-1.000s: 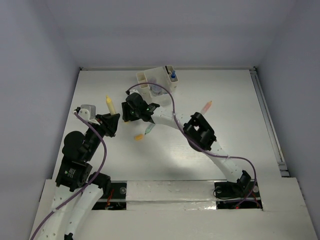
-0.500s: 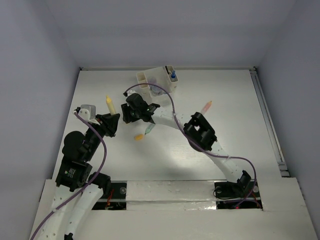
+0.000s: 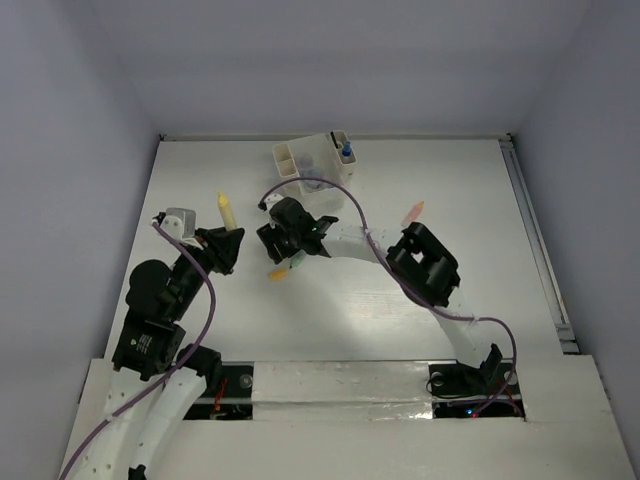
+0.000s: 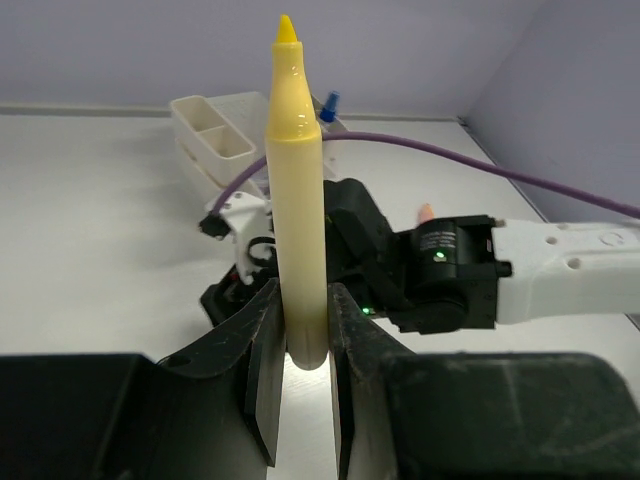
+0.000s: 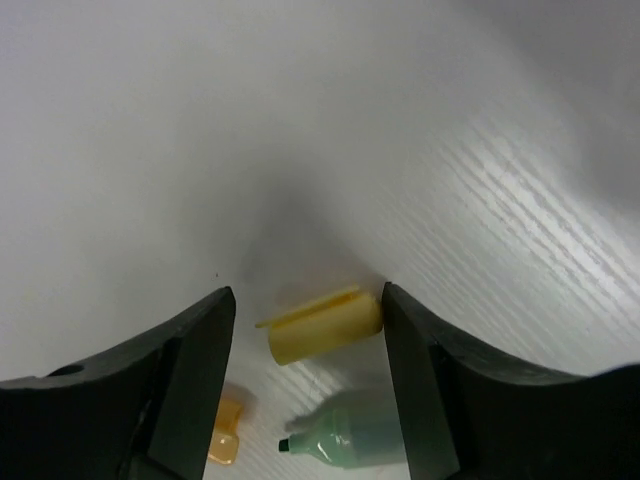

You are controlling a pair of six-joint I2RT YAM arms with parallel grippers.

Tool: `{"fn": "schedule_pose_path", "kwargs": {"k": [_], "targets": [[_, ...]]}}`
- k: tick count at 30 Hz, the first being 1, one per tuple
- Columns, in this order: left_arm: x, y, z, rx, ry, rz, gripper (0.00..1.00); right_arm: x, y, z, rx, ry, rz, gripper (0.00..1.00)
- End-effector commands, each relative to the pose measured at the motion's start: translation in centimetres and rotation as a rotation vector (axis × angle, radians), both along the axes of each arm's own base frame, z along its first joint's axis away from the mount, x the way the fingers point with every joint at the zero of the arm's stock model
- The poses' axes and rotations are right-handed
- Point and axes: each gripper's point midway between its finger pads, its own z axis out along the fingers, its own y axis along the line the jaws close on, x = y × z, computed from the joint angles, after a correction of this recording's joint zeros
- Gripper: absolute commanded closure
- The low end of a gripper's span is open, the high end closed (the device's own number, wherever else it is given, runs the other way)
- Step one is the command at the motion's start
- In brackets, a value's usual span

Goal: Sort the stationery into containers
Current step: Close the pen cap on the pen.

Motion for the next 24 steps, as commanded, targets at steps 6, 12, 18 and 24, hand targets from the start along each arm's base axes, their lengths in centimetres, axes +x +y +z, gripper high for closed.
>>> {"fn": "schedule_pose_path", "kwargs": {"k": [6,12,18,24], "targets": [[-3.0,-5.4,2.5,-0.008,-0.117,-0.368,1.00,-1.0,-0.4,1.7,0.043,-0.008,0.029,0.27],[-6.1,-7.7,3.6,-0.012,-0.193,-0.587,1.00,-1.7,-0.3,3.3,0.130,0.063,-0.024,0.14],[-6.3,-7.5,4.1,-0.015,-0.218,-0.577,1.00,-1.3,-1.5,3.5,0.105,0.073,-0.122,0.14],[-5.9,-7.3,3.9,-0.012,-0.208,-0.555,1.00,-1.3,-1.4,2.5,0.092,0.115,-0.158,0.21]]}}
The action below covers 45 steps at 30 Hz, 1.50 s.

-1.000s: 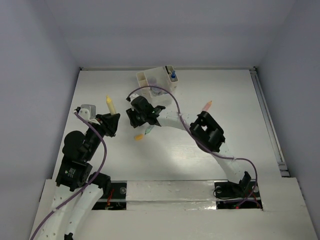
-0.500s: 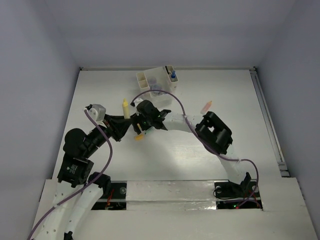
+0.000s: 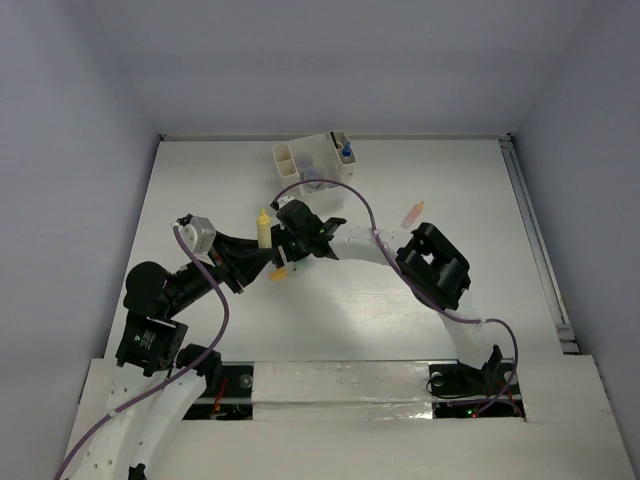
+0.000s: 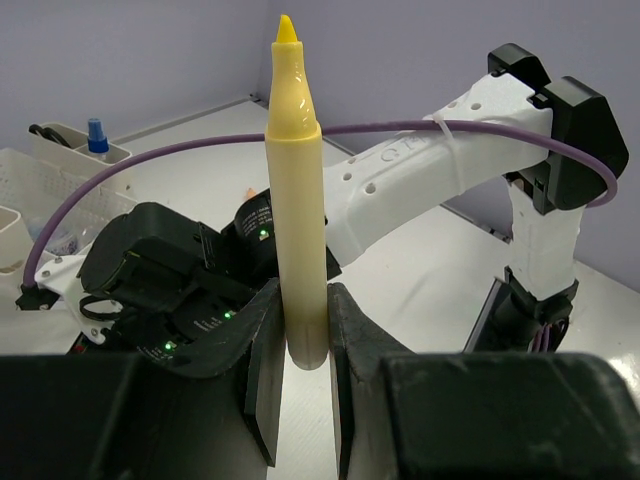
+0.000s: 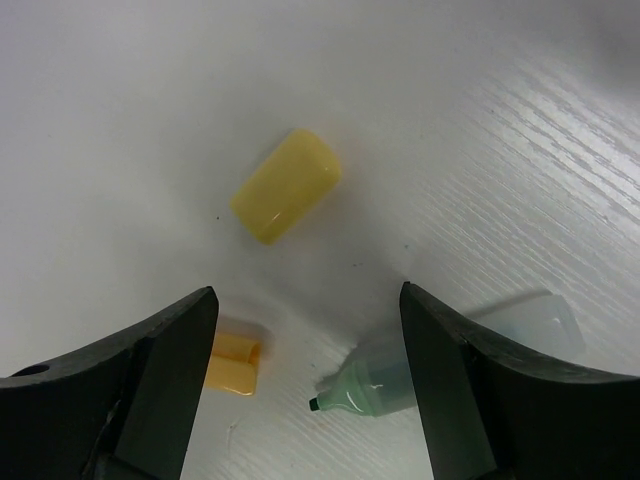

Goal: Sort the stationery into containers
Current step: Close the pen cap on the pen.

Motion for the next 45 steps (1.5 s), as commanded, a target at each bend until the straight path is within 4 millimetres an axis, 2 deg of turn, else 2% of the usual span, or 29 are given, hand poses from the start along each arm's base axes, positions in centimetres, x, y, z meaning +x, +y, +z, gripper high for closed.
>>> {"fn": "schedule_pose_path", "kwargs": {"k": [1,7,8,11,12,13,18,19,20,27,29,33,34,35,36,37,40,42,45], "targets": [[-0.4,-0.1,1.3,-0.019,-0.062,-0.015,1.00,1.0,0.7,2.5,0.047,-0.005,-0.051,0.22],[-0.4,0.0,1.3,-0.021,-0.062,-0.005,1.00,1.5,2.4,1.8,0.089,0.042,-0.079,0.22],[-0.4,0.1,1.4,-0.023,-0.064,-0.002,1.00,2.0,3.0,2.5,0.105,0.035,-0.082,0.22],[-0.4,0.2,1.5,-0.026,-0.068,0.007,1.00,2.3,3.1,0.6,0.074,0.053,-0.099,0.23],[-0.7,0.1,1.6,-0.027,-0.073,-0.003,1.00,2.7,3.5,1.0,0.079,0.047,-0.106,0.24],[-0.6,0.1,1.6,-0.028,-0.073,0.003,1.00,2.7,3.3,-0.1,0.054,0.057,-0.112,0.26],[-1.1,0.2,1.9,-0.032,-0.085,0.000,1.00,3.3,2.6,-1.0,0.007,0.049,-0.154,0.35],[-1.0,0.2,1.9,-0.031,-0.086,0.002,1.00,3.3,2.5,-1.1,0.003,0.050,-0.153,0.43],[-1.3,0.1,2.0,-0.033,-0.089,-0.007,1.00,3.3,2.5,-1.1,0.000,0.050,-0.151,0.45],[-1.5,0.3,2.2,-0.037,-0.097,0.004,1.00,3.5,2.0,-1.3,-0.041,0.043,-0.160,0.47],[-1.5,0.3,2.2,-0.037,-0.099,0.007,1.00,3.1,2.2,-1.2,-0.049,0.044,-0.154,0.42],[-1.4,0.4,2.2,-0.038,-0.097,0.013,1.00,2.5,1.8,-1.3,-0.084,0.049,-0.161,0.41],[-1.4,0.4,2.2,-0.038,-0.097,0.013,1.00,2.6,2.0,-0.3,-0.056,0.038,-0.163,0.39],[-1.4,0.4,2.2,-0.038,-0.097,0.015,1.00,2.4,2.0,0.1,-0.037,0.041,-0.163,0.31],[-1.4,0.4,2.2,-0.039,-0.098,0.015,1.00,1.9,2.0,-0.3,-0.029,0.062,-0.148,0.28],[-1.4,0.4,2.2,-0.040,-0.097,0.014,1.00,1.8,2.3,0.4,-0.009,0.062,-0.146,0.28],[-1.4,0.4,2.2,-0.042,-0.097,0.017,1.00,1.1,3.0,0.6,0.024,0.100,-0.124,0.32],[-1.5,0.5,2.3,-0.043,-0.101,0.017,1.00,0.4,3.6,0.4,0.038,0.120,-0.109,0.37],[-1.6,0.5,2.3,-0.044,-0.103,0.019,1.00,0.3,3.8,-0.1,0.038,0.133,-0.108,0.46]]}}
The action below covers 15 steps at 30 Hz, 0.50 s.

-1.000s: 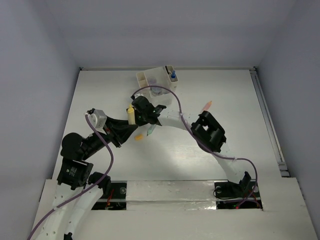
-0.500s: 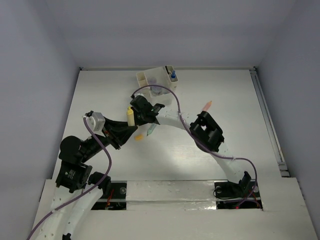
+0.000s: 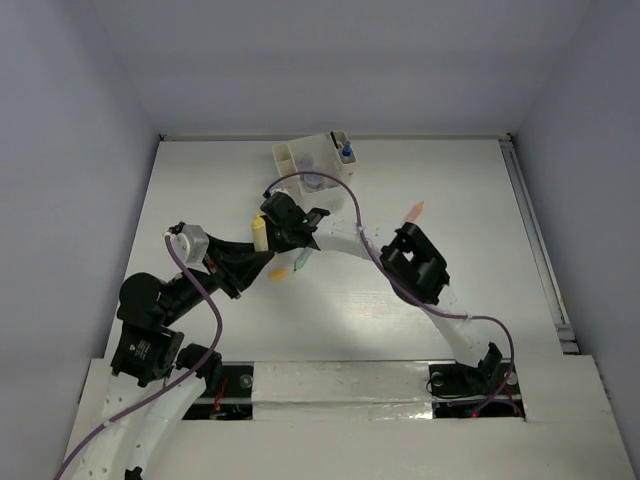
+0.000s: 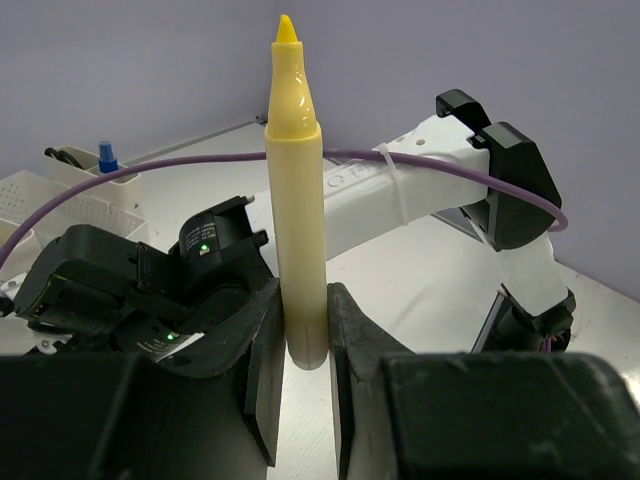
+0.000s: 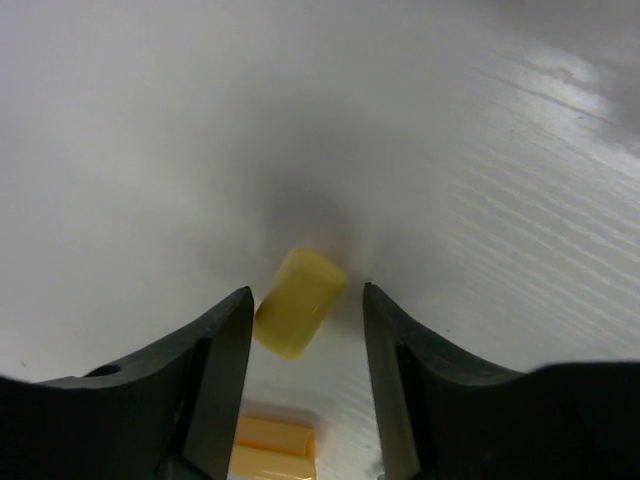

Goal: Sort the stationery into containers
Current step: Close the pen cap on the pen.

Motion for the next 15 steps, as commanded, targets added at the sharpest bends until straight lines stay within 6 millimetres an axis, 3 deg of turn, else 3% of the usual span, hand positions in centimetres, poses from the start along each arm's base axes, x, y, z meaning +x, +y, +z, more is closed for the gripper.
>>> {"fn": "schedule_pose_path", "kwargs": {"k": [1,6,11,15], "targets": [[-0.6,0.2,1.3,-0.018,-0.061,-0.001,1.00,-1.9,0.3,-0.3,0.001,0.059,0.024,0.50],[-0.8,0.1,1.4,-0.020,-0.066,-0.009,1.00,-1.4,0.5,-0.8,-0.018,0.057,0.018,0.51],[-0.8,0.2,1.4,-0.019,-0.067,-0.004,1.00,-0.9,-0.9,-1.3,-0.097,0.025,0.009,0.53],[-0.7,0.2,1.4,-0.019,-0.065,-0.003,1.00,-0.4,-1.6,-1.4,-0.172,-0.007,0.047,0.47]]}}
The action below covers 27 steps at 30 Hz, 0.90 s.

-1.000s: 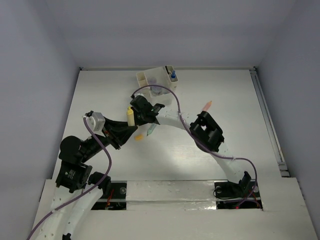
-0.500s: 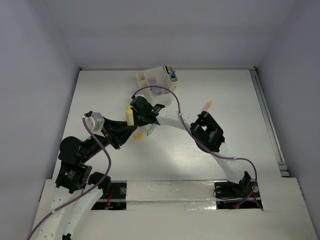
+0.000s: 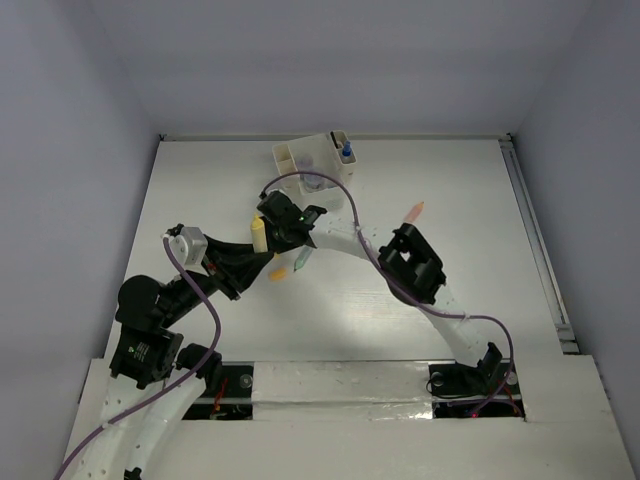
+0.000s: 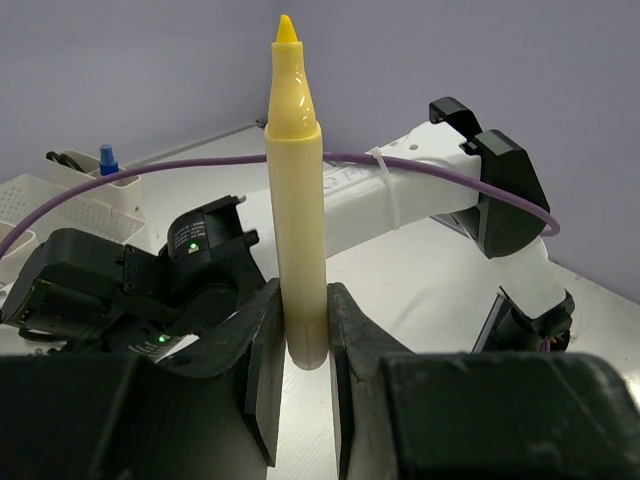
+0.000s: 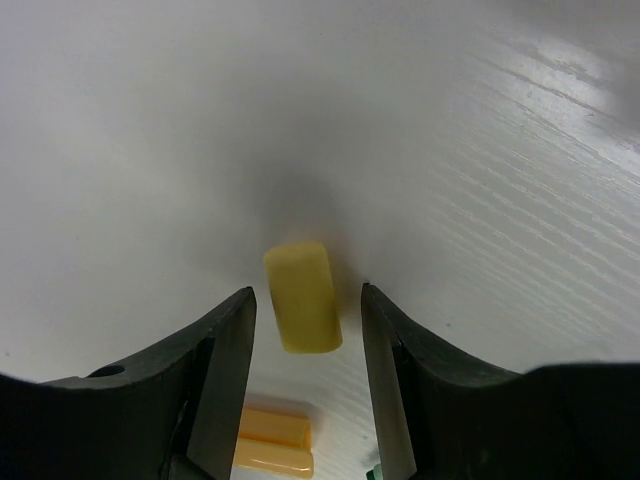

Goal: Sort the stationery into containers
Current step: Close the pen cap on the pen.

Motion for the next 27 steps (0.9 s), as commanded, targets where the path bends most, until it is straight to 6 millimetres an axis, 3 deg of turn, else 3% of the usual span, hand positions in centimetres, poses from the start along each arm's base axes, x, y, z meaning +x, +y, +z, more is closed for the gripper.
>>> {"fn": "schedule_pose_path", "kwargs": {"k": [1,12,17,22,25,27], "targets": [[-0.4,0.1,1.2,-0.014,-0.055,-0.005,1.00,-0.4,-1.5,-1.6,-0.139,-0.009,0.059,0.46],[0.0,0.0,1.0,-0.011,-0.043,0.001,1.00,-0.2,-1.9,-3.2,-0.224,-0.011,0.125,0.44],[0.2,-0.1,1.0,-0.010,-0.040,0.003,1.00,-1.1,-1.4,-5.0,-0.260,0.003,0.165,0.46],[0.4,-0.1,0.8,-0.007,-0.031,0.006,1.00,-0.7,-1.8,-6.1,-0.291,-0.004,0.160,0.46],[0.5,-0.1,0.7,-0.004,-0.027,0.007,1.00,-0.7,-1.8,-6.3,-0.296,-0.005,0.161,0.51],[0.6,-0.1,0.7,-0.003,-0.025,0.011,1.00,-0.7,-1.8,-6.4,-0.301,-0.004,0.164,0.63]]}}
